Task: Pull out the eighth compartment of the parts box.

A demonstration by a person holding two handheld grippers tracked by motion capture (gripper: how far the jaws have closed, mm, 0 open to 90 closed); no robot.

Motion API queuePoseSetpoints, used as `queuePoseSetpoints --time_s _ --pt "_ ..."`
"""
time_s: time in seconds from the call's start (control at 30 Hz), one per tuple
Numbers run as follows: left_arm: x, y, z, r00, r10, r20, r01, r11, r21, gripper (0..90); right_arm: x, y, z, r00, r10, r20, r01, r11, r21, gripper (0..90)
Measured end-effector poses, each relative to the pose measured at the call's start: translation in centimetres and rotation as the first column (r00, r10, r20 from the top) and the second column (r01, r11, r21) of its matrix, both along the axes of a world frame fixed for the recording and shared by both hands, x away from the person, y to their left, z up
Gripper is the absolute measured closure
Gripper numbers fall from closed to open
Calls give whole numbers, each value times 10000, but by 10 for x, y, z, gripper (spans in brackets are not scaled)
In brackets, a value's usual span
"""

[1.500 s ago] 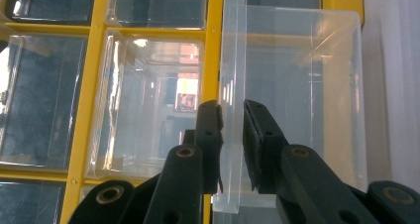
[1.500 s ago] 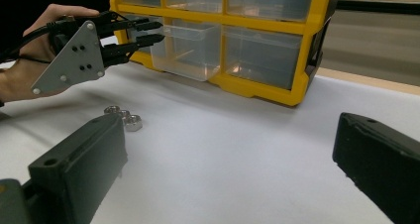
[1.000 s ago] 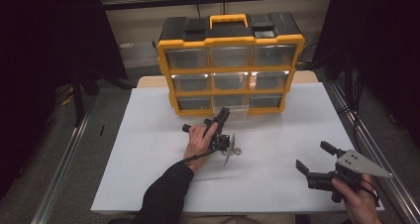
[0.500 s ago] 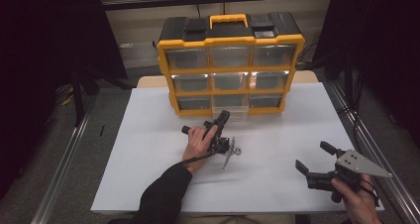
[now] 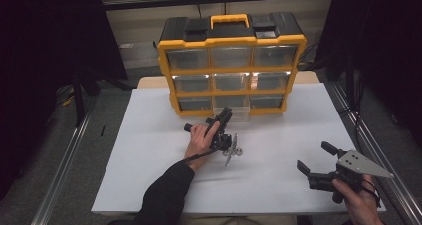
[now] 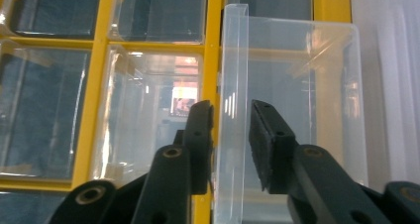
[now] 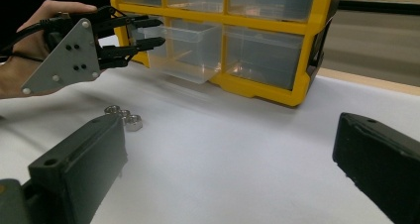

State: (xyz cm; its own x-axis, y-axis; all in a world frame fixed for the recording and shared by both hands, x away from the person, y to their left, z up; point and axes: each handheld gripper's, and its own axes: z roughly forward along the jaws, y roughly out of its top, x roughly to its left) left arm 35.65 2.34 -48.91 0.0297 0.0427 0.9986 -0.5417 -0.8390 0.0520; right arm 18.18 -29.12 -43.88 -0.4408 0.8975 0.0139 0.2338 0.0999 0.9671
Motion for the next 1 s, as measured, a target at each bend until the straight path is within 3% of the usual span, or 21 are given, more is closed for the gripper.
queuePoseSetpoints --time_s 0.07,0.1,0.13,0.23,0.6,0.77,0.8,1.0 --pt "3 -2 0 9997 -103 -225 99 9998 -185 685 0 0 0 10000 5 -1 -5 10000 0 0" --pt "3 -3 1 9999 -111 -126 110 9999 -98 694 0 0 0 10000 -3 13 3 10000 6 0" --pt "2 -4 2 9994 -50 -330 50 10000 -4 722 0 -1 0 10000 18 15 -18 10000 1 0" --pt "2 -4 1 9998 -57 -198 60 9998 176 781 0 -1 0 10000 27 -6 -27 10000 32 0" --pt "-3 -1 3 9999 -108 -115 113 9989 456 788 0 -1 0 10000 17 10 -17 10000 8 0" --pt "-5 2 1 9995 -161 -264 165 9998 121 788 0 -1 0 10000 9 2 -9 10000 13 0" --pt "-6 2 2 9998 -176 -108 178 9996 222 788 0 -1 0 10000 4 -11 -4 10000 36 0" --pt "-8 2 0 9997 -230 -121 233 9994 260 785 0 0 0 10000 -6 6 6 10000 11 0"
